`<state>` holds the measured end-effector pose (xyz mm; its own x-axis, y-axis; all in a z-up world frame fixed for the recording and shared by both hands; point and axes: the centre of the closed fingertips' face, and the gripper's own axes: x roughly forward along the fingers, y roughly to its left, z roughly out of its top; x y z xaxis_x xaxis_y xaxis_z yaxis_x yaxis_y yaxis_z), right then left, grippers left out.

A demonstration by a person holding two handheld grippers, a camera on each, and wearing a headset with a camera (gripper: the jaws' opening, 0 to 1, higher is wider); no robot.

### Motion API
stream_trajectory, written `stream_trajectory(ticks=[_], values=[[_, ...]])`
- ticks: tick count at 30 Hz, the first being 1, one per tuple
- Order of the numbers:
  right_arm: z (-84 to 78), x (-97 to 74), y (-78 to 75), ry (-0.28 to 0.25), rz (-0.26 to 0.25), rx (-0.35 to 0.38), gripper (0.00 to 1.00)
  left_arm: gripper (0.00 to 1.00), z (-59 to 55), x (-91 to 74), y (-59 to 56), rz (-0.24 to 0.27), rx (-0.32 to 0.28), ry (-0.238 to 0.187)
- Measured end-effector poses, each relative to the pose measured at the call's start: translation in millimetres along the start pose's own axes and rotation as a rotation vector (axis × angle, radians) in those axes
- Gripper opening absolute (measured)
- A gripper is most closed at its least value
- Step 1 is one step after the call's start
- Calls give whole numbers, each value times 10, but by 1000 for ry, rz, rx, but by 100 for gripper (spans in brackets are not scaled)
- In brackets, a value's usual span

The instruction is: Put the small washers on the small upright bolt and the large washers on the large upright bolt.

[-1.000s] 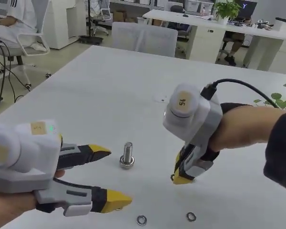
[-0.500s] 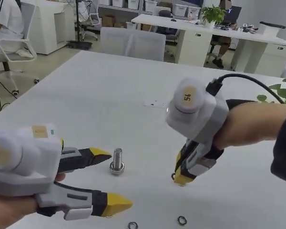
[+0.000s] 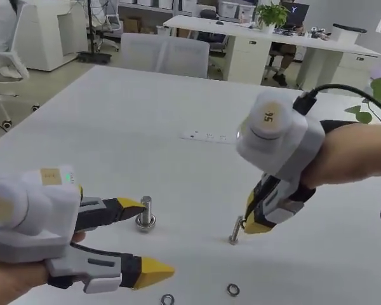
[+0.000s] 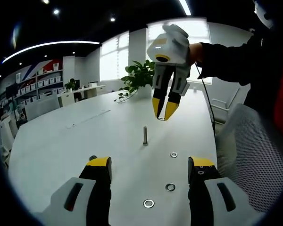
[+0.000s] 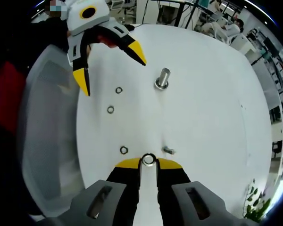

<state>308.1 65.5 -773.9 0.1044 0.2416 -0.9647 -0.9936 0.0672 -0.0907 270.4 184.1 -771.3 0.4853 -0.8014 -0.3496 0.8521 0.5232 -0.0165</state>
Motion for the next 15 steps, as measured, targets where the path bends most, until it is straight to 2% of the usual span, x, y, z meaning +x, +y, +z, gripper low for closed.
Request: stream_trajectory(ticks=[7, 15], values=[[-74, -66, -119, 4, -25, 11, 13, 65, -38, 39, -25, -15, -7, 10], [-64, 15, -235, 4, -32, 6, 13, 65, -93, 73, -37, -27, -15, 19]])
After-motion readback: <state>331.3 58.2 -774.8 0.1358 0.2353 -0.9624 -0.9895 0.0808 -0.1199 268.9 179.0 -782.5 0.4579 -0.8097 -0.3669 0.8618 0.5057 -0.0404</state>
